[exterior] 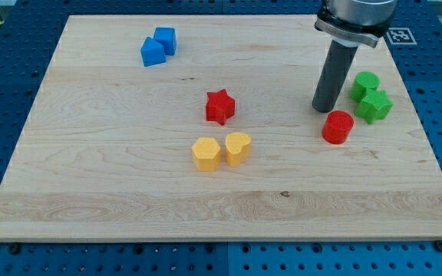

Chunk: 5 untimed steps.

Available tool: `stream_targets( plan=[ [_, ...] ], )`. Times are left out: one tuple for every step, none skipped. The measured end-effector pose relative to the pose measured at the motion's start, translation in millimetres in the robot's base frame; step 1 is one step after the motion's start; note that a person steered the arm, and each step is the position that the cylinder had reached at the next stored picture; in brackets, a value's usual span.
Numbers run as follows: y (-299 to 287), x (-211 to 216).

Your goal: Slightly push red circle towards bottom of the board

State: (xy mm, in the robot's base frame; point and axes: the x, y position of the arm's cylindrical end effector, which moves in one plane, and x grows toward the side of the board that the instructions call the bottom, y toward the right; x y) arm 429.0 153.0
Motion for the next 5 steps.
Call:
stream_targets(
  plan=[
    [0.0, 4.1],
    [0.0, 5.0],
    [0.0, 14.0],
    [0.0, 14.0],
    [0.1, 11.3]
  ],
)
